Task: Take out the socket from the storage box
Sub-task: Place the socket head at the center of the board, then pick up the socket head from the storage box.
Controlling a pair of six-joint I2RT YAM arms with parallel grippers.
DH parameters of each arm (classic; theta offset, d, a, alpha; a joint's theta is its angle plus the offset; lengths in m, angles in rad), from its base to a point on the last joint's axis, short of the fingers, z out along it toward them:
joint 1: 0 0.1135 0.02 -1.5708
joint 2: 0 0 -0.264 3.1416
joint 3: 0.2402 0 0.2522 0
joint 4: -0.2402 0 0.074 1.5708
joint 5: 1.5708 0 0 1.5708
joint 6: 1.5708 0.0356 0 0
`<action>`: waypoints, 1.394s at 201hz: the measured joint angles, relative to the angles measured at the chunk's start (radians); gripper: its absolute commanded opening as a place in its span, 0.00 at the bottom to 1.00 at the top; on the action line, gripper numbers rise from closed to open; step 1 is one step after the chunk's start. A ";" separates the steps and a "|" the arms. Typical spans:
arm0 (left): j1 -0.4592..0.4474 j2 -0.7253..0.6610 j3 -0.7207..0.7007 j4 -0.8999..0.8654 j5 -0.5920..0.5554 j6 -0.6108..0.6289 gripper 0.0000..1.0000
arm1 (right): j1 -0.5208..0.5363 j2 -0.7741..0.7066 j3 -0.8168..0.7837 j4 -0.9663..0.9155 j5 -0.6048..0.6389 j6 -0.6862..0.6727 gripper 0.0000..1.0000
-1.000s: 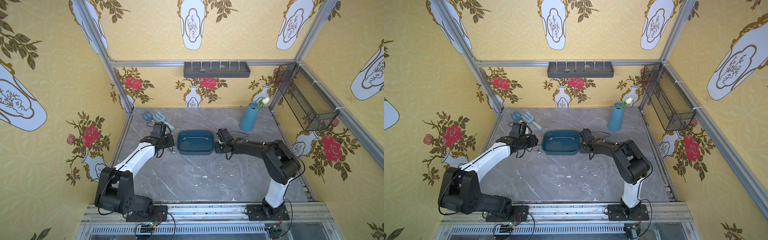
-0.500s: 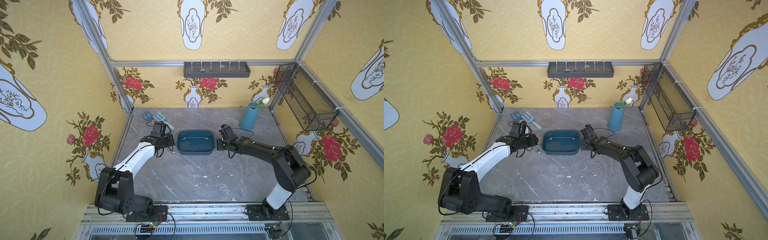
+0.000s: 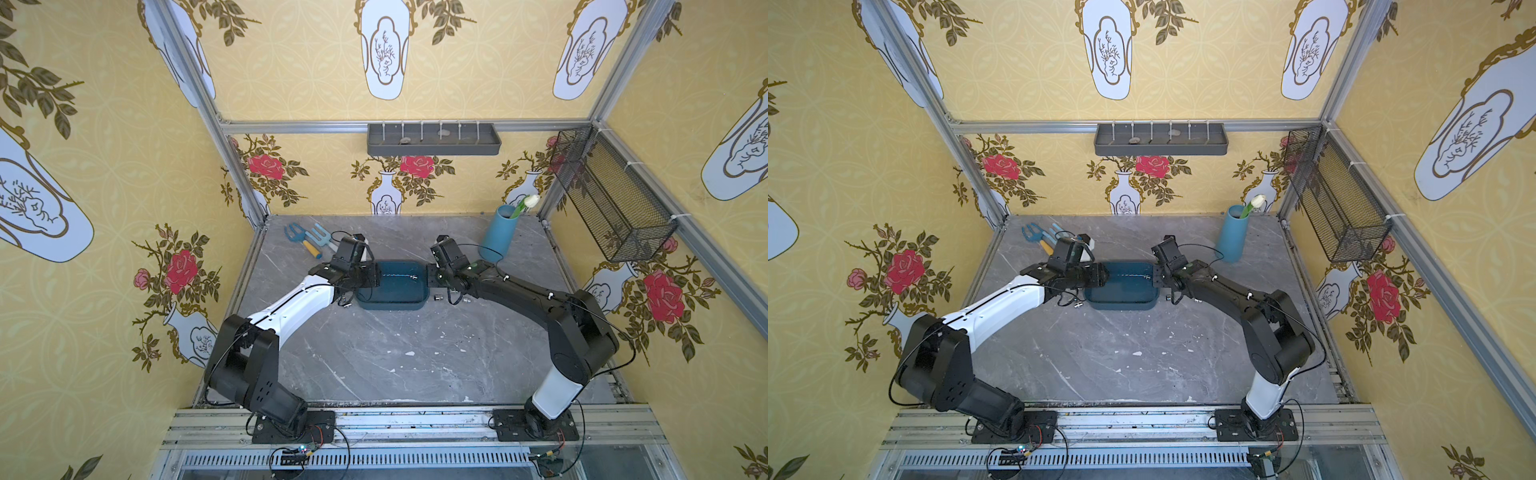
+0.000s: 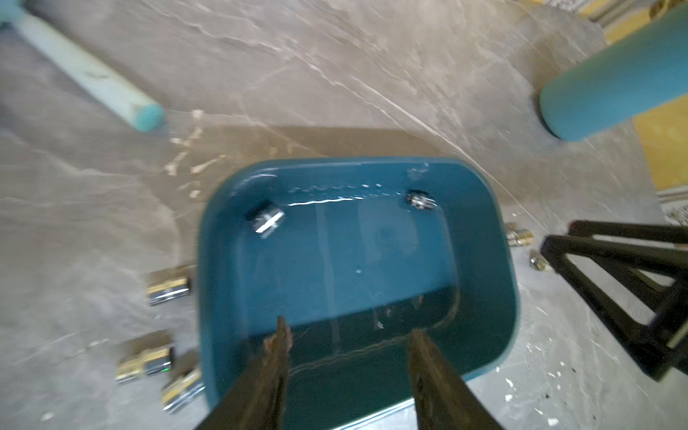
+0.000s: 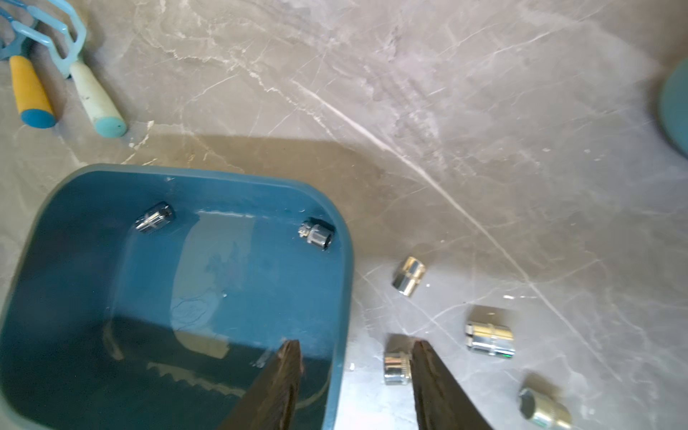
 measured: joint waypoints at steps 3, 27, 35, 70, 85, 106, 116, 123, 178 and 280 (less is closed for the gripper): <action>-0.008 0.011 0.005 0.005 0.008 0.000 0.57 | 0.000 0.003 0.002 0.000 0.000 0.000 0.53; -0.037 0.091 0.045 0.021 0.005 0.000 0.57 | 0.002 0.024 0.021 -0.001 -0.026 0.025 0.53; -0.042 0.116 0.056 0.024 -0.005 -0.001 0.58 | 0.002 0.029 0.027 -0.002 -0.031 0.030 0.53; -0.053 0.215 0.099 0.020 -0.078 -0.050 0.59 | 0.002 0.047 0.042 0.001 -0.048 0.048 0.54; -0.055 0.252 0.112 0.008 -0.117 -0.074 0.61 | -0.001 0.057 0.049 0.001 -0.048 0.051 0.54; -0.055 0.288 0.124 -0.008 -0.172 -0.108 0.64 | -0.002 0.074 0.059 0.002 -0.051 0.053 0.54; -0.055 0.306 0.139 -0.019 -0.201 -0.123 0.65 | -0.002 0.080 0.063 0.002 -0.052 0.055 0.54; -0.054 0.319 0.151 -0.028 -0.220 -0.133 0.65 | -0.003 0.085 0.065 0.002 -0.052 0.055 0.54; -0.054 0.393 0.224 -0.057 -0.322 -0.192 0.67 | -0.014 0.107 0.066 0.008 -0.063 0.055 0.54; -0.053 0.468 0.295 -0.111 -0.441 -0.273 0.68 | -0.017 0.122 0.051 0.040 -0.077 0.051 0.47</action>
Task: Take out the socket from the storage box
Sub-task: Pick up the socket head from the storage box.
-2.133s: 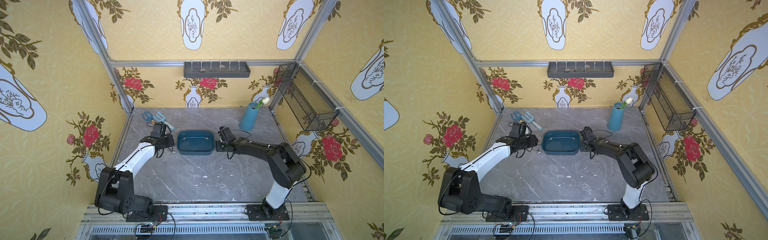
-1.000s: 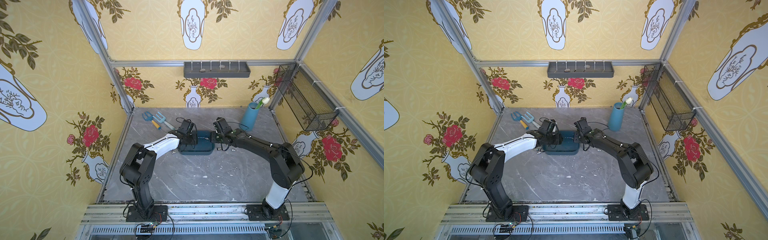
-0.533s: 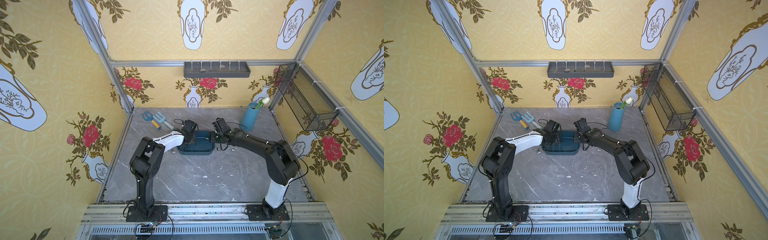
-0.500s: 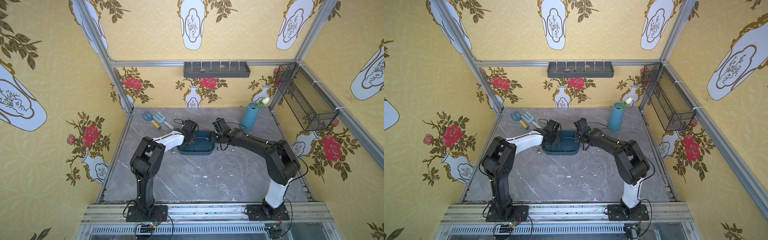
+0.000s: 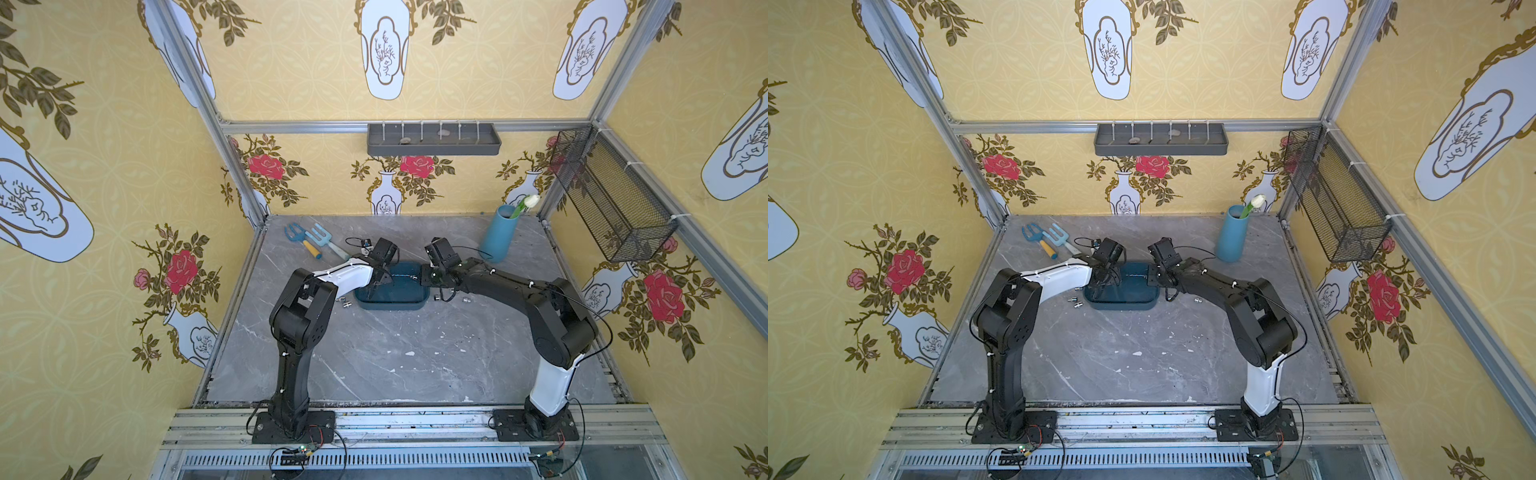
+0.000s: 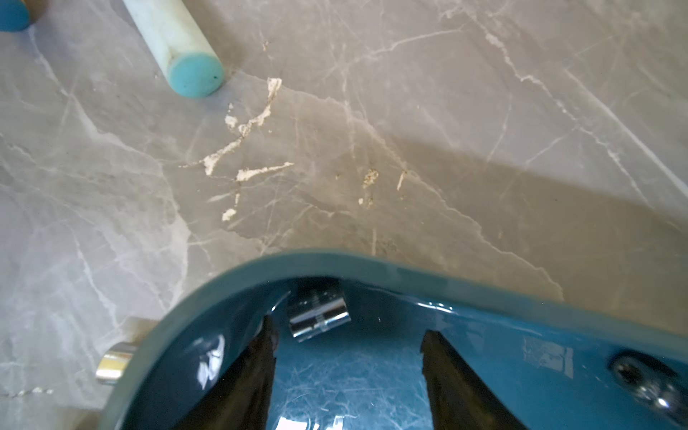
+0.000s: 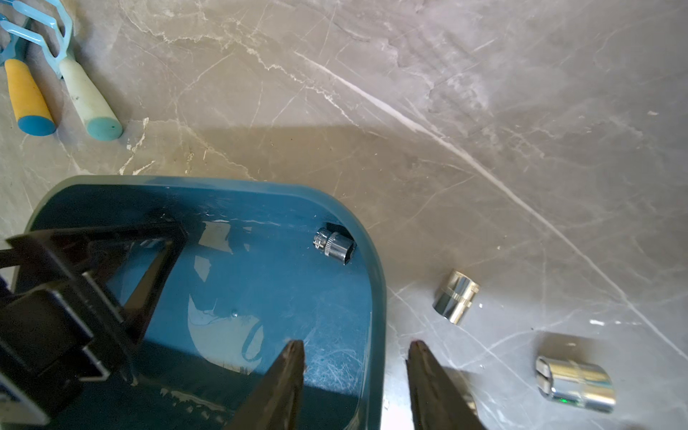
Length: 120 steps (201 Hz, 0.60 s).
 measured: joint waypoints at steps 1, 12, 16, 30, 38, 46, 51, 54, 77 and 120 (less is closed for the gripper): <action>0.000 0.000 0.000 0.000 0.000 0.000 0.68 | 0.000 0.000 0.000 0.000 0.000 -0.001 0.47; 0.000 0.003 0.002 -0.004 -0.007 -0.006 0.68 | -0.002 0.002 -0.002 0.000 -0.001 -0.002 0.45; 0.000 0.003 0.003 -0.006 -0.009 -0.007 0.68 | -0.002 0.003 -0.002 0.000 -0.003 -0.002 0.45; 0.000 0.003 0.005 -0.011 -0.015 -0.007 0.68 | -0.004 0.007 -0.006 0.008 -0.014 -0.002 0.42; 0.000 0.003 0.007 -0.013 -0.016 -0.010 0.68 | -0.005 0.010 -0.010 0.016 -0.023 -0.003 0.40; 0.000 0.003 0.008 -0.014 -0.018 -0.011 0.68 | -0.007 0.013 -0.013 0.020 -0.025 -0.004 0.38; 0.000 0.003 0.009 -0.013 -0.019 -0.011 0.68 | -0.008 0.015 -0.014 0.020 -0.028 -0.004 0.36; 0.000 0.003 0.009 -0.013 -0.020 -0.011 0.68 | -0.009 0.016 -0.014 0.020 -0.030 -0.004 0.35; 0.000 0.007 0.009 -0.013 -0.024 -0.014 0.68 | -0.016 0.028 -0.014 0.024 -0.048 -0.004 0.29; 0.002 0.026 0.019 -0.014 -0.036 -0.019 0.68 | -0.017 0.033 -0.019 0.043 -0.061 -0.004 0.19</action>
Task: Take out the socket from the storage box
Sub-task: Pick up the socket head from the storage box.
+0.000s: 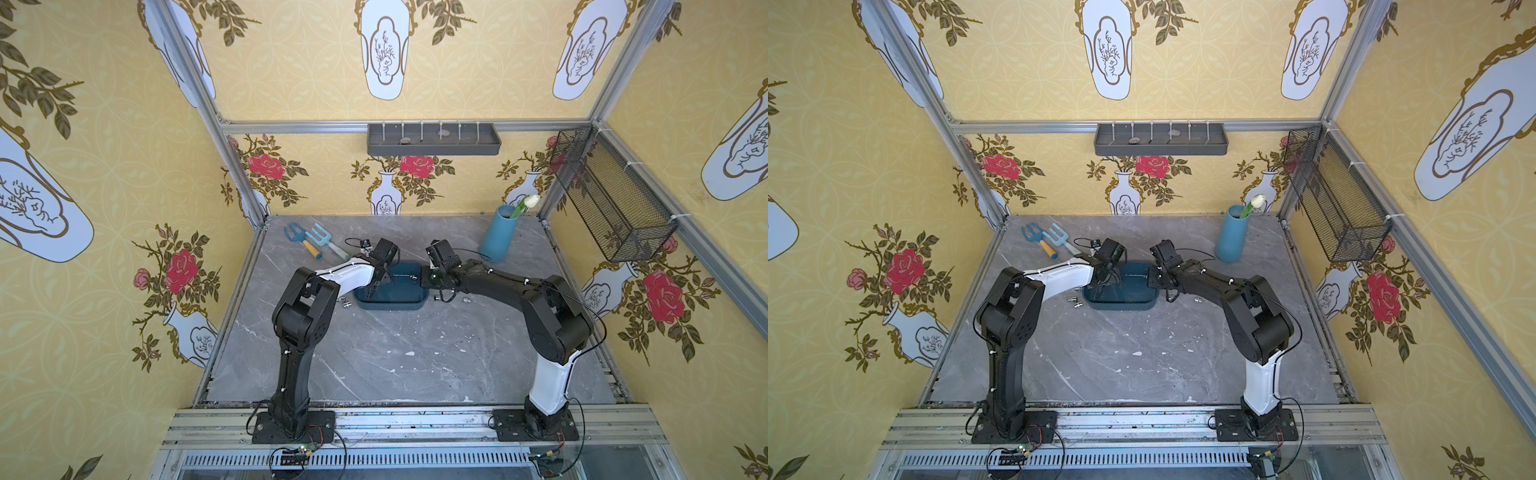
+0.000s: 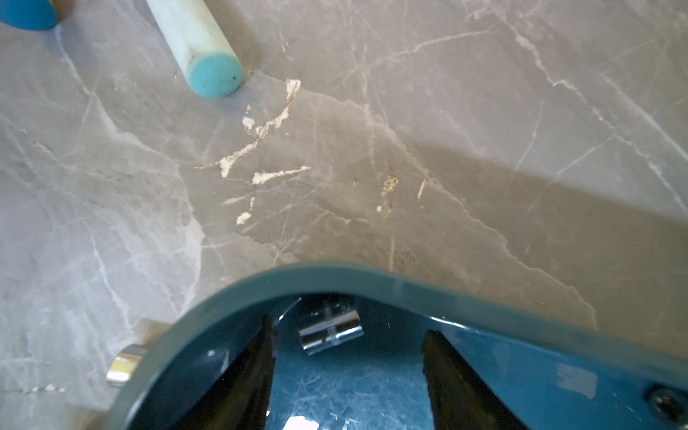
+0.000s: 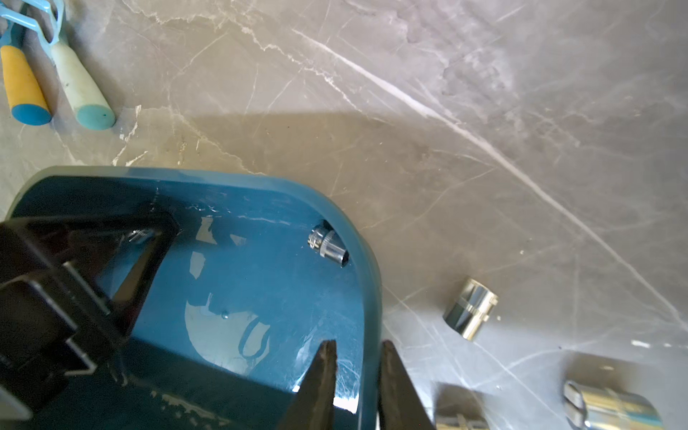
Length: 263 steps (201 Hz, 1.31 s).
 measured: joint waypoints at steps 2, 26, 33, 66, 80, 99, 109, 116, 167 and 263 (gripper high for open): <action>0.000 0.001 0.001 0.000 -0.001 0.000 0.68 | 0.000 0.000 0.000 0.000 0.000 0.000 0.19; 0.001 0.013 0.007 0.001 -0.002 -0.006 0.68 | 0.000 0.000 -0.004 0.001 -0.009 -0.001 0.14; 0.001 0.015 0.009 0.001 -0.002 -0.006 0.68 | 0.000 0.000 -0.007 0.005 -0.011 0.000 0.13; 0.002 0.040 0.042 -0.024 -0.003 -0.007 0.67 | -0.001 -0.006 -0.018 0.025 -0.011 -0.001 0.11; 0.002 0.047 0.045 -0.027 -0.006 -0.012 0.66 | -0.001 -0.011 -0.024 0.030 -0.011 -0.002 0.10; 0.003 0.052 0.046 -0.032 -0.006 -0.014 0.62 | -0.001 -0.019 -0.032 0.031 -0.011 -0.001 0.10; 0.003 0.052 0.046 -0.032 -0.006 -0.015 0.60 | -0.001 -0.024 -0.037 0.032 -0.011 -0.001 0.10; 0.003 0.053 0.046 -0.030 -0.006 -0.015 0.57 | -0.001 -0.026 -0.040 0.034 -0.013 -0.001 0.10; 0.006 0.060 0.046 -0.015 -0.008 -0.019 0.42 | -0.007 -0.032 -0.051 0.044 -0.013 -0.001 0.11; 0.007 0.057 0.032 0.018 -0.008 -0.011 0.25 | -0.010 -0.043 -0.058 0.047 -0.014 0.000 0.10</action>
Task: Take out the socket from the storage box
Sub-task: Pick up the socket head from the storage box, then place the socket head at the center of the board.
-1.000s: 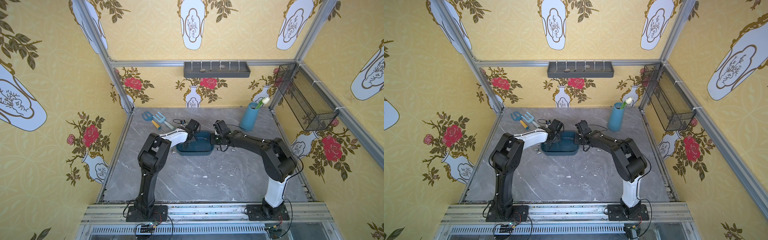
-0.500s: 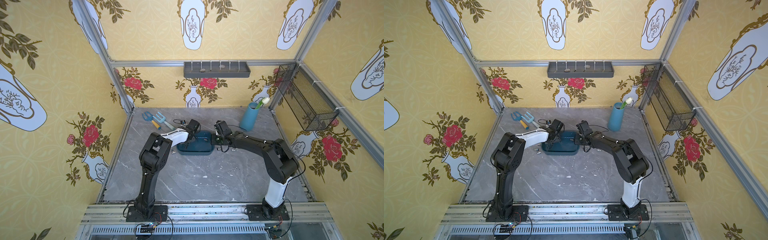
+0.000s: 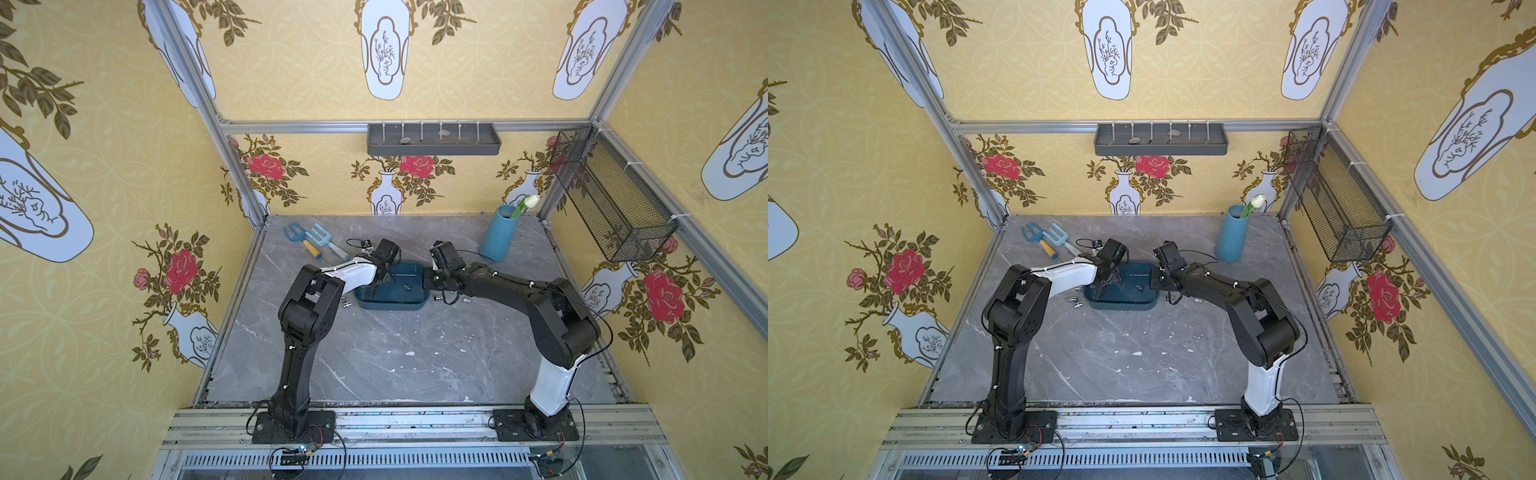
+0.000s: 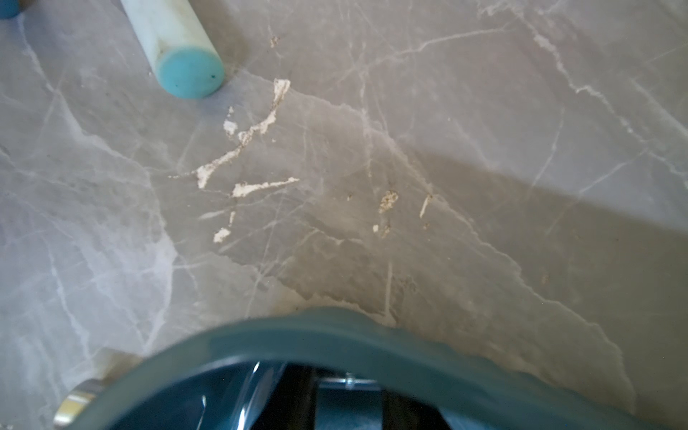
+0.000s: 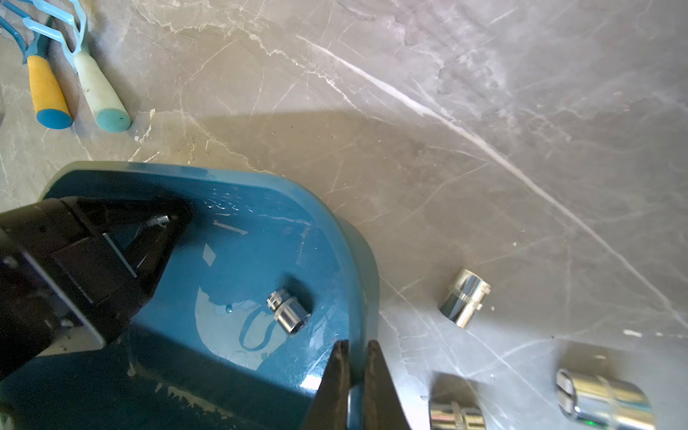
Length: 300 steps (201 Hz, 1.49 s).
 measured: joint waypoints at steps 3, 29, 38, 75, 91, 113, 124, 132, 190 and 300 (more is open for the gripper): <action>0.000 -0.001 -0.001 0.002 0.000 0.000 0.25 | 0.000 0.000 0.000 0.000 0.000 0.000 0.10; 0.001 -0.015 -0.021 0.017 0.006 0.001 0.24 | -0.002 0.000 0.000 0.000 0.001 0.000 0.11; 0.001 -0.025 -0.032 0.016 0.010 0.001 0.24 | -0.003 0.000 0.001 -0.001 0.000 0.000 0.11; -0.004 -0.080 -0.085 0.013 0.037 0.006 0.24 | -0.010 0.001 0.011 -0.018 -0.002 0.000 0.12; -0.011 -0.109 -0.109 0.018 0.050 0.014 0.24 | -0.013 0.007 0.014 -0.024 0.000 0.001 0.13; -0.021 -0.156 -0.144 0.020 0.071 0.016 0.23 | -0.016 0.016 0.021 -0.036 0.001 0.008 0.13; -0.027 -0.183 -0.157 0.021 0.085 0.023 0.23 | -0.018 0.020 0.027 -0.040 0.001 0.009 0.14; -0.033 -0.209 -0.170 0.022 0.093 0.024 0.23 | -0.019 0.024 0.031 -0.044 0.001 0.012 0.14; -0.105 -0.401 -0.223 0.008 0.143 0.055 0.24 | -0.031 0.051 0.059 -0.046 0.003 0.052 0.15; 0.089 -0.576 -0.380 -0.083 0.140 0.030 0.26 | -0.033 0.066 0.074 -0.054 0.004 0.044 0.16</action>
